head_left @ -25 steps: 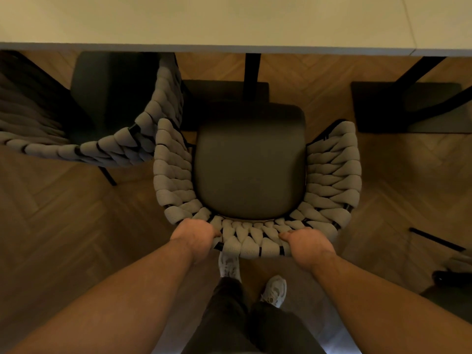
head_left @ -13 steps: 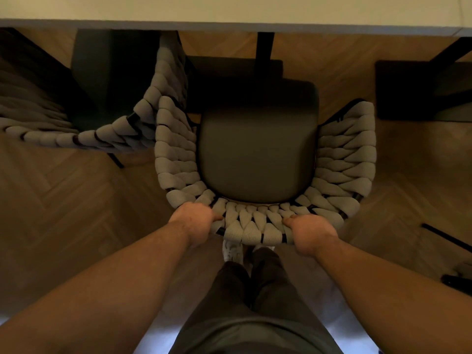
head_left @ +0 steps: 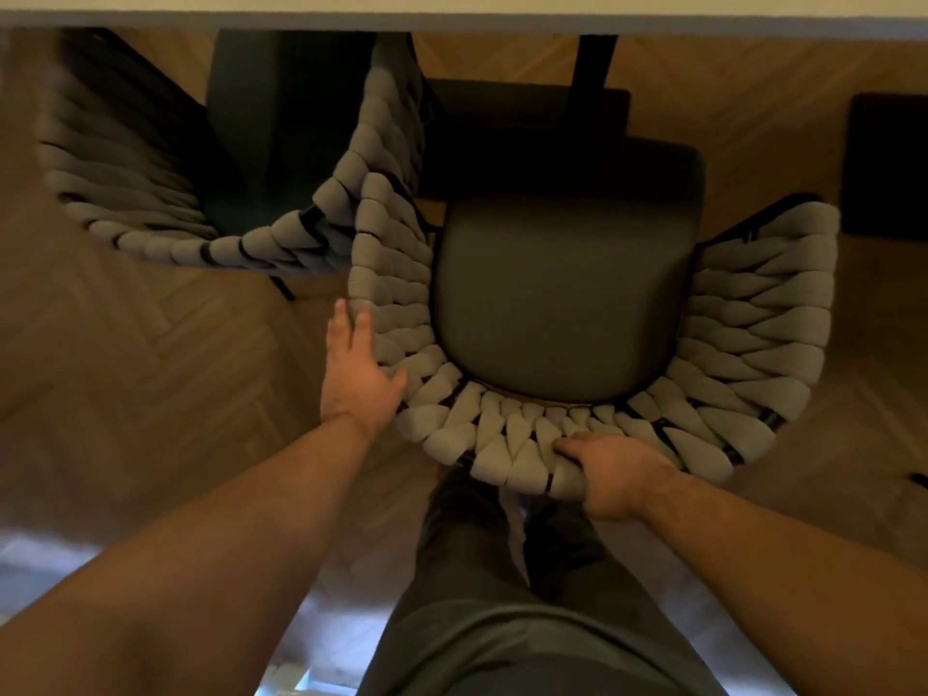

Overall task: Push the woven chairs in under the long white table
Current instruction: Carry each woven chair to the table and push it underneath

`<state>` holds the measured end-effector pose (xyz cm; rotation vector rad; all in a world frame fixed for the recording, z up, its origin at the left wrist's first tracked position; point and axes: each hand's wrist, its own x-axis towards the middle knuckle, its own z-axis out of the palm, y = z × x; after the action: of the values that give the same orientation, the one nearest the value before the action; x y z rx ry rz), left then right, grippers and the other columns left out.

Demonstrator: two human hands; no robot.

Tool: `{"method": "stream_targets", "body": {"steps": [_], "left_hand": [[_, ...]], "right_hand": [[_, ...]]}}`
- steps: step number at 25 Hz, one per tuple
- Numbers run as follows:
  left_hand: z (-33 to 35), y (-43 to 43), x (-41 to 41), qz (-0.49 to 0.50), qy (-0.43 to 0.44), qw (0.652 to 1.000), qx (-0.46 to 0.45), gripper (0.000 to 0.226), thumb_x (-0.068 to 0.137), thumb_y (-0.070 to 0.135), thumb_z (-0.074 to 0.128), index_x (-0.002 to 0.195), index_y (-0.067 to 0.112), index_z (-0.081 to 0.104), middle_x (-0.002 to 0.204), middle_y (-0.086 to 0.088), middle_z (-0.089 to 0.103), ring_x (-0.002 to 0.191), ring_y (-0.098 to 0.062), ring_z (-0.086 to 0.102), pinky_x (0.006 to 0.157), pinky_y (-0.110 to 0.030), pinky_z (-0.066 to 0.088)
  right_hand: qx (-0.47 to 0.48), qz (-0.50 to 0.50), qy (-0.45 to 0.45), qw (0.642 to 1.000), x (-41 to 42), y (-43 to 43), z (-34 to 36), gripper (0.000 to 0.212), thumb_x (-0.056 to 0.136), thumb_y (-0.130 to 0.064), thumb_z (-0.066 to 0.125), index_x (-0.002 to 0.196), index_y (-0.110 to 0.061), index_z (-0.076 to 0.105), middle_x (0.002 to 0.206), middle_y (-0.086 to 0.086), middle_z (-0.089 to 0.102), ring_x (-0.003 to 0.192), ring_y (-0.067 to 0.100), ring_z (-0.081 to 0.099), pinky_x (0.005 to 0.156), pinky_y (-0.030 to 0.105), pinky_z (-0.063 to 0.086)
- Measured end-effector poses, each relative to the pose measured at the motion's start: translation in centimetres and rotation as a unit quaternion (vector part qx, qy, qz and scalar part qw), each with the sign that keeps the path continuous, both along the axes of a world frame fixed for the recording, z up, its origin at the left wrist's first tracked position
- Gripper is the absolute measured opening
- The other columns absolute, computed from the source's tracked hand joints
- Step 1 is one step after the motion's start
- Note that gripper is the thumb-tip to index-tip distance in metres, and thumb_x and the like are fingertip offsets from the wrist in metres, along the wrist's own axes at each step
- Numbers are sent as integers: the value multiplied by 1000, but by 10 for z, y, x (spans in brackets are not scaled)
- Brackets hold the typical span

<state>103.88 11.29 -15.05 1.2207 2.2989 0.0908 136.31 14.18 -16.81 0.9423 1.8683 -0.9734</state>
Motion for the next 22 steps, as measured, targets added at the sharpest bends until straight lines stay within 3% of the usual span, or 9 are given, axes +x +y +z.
{"method": "stream_targets", "body": {"steps": [2,3,5,7,12,17,22], "left_hand": [[-6,12,-8,157,-112,981,-7,111,89,27,81,167,31,2,172,-4,21,150,-30,37,119,-47,41],[-6,19,-8,249,-170,953,-3,108,89,21,81,167,29,8,162,-8,39,138,-31,52,109,-47,50],[-5,34,-6,410,-285,866,4,70,91,2,73,150,18,41,132,-12,62,101,-30,66,78,-42,60],[-4,41,-6,452,-317,834,5,51,89,-10,66,131,18,55,112,-11,66,87,-27,66,68,-39,58],[-7,36,-7,434,-296,850,41,39,80,-5,72,113,16,71,108,-12,75,94,-32,74,84,-54,64],[10,67,-15,372,-288,878,87,36,82,2,77,116,13,73,103,-7,76,92,-27,75,82,-47,65],[16,107,-31,343,-245,903,84,39,86,-2,72,123,7,70,110,-13,72,96,-32,69,81,-44,61]], "right_hand": [[-16,8,-11,1000,-10,-2,-4,101,86,-26,74,168,-33,17,169,-2,34,150,25,40,124,44,37],[-24,6,-18,1000,-13,-3,-6,103,86,-24,75,169,-32,15,170,-1,31,152,25,37,125,43,34],[-32,2,-26,999,-15,-1,-6,106,85,-25,76,169,-31,12,172,-1,28,154,24,34,127,42,31],[-30,-5,-25,999,-17,-1,-3,108,85,-30,77,170,-30,10,172,-1,26,155,24,33,128,41,30],[-16,-29,6,999,-26,-5,9,104,86,-40,73,169,-36,10,172,-2,26,151,26,37,123,42,37],[58,-92,60,992,-36,-2,26,93,92,-38,68,167,-43,14,170,-10,31,149,20,40,119,40,41],[168,-129,93,973,-54,-2,32,69,97,-39,65,160,-39,35,156,-12,50,135,14,54,110,34,47]]}}
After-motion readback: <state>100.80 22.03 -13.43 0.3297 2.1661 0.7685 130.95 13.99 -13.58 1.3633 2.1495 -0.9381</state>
